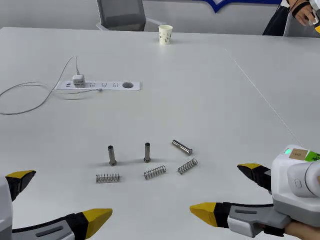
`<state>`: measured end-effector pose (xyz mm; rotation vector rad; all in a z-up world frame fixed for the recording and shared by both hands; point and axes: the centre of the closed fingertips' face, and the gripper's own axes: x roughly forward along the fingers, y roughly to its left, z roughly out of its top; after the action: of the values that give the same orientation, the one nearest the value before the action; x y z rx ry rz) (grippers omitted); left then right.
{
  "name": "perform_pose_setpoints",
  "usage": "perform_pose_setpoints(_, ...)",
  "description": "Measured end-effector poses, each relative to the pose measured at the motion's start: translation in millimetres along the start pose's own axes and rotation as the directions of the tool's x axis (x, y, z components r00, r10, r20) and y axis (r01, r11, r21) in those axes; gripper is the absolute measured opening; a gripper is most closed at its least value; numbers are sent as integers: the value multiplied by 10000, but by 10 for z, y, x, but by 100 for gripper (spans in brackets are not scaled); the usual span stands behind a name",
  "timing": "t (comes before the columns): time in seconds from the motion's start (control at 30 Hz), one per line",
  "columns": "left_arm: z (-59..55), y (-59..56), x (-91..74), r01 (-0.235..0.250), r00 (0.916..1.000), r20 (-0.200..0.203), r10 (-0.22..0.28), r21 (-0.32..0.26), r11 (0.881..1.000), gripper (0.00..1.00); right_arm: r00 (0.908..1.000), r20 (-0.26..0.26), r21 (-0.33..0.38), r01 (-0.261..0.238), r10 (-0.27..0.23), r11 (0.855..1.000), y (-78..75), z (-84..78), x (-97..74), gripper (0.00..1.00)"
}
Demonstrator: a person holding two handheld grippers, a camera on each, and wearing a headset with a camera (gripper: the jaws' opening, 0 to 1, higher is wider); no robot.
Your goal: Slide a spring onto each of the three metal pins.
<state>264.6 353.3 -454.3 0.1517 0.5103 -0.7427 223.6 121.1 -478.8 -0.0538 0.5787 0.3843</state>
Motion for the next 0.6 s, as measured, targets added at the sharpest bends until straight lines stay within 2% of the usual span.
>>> perform_pose_setpoints(0.27,2,-10,15,-25,9999,98,24,107,9999,98,9995,-238,-282,-232,225,9993,-42,87,103,81)
perform_pose_setpoints(0.6,-48,-1,45,-15,10000,-33,15,54,10000,98,9982,-424,-563,-459,436,9974,-127,220,310,75)
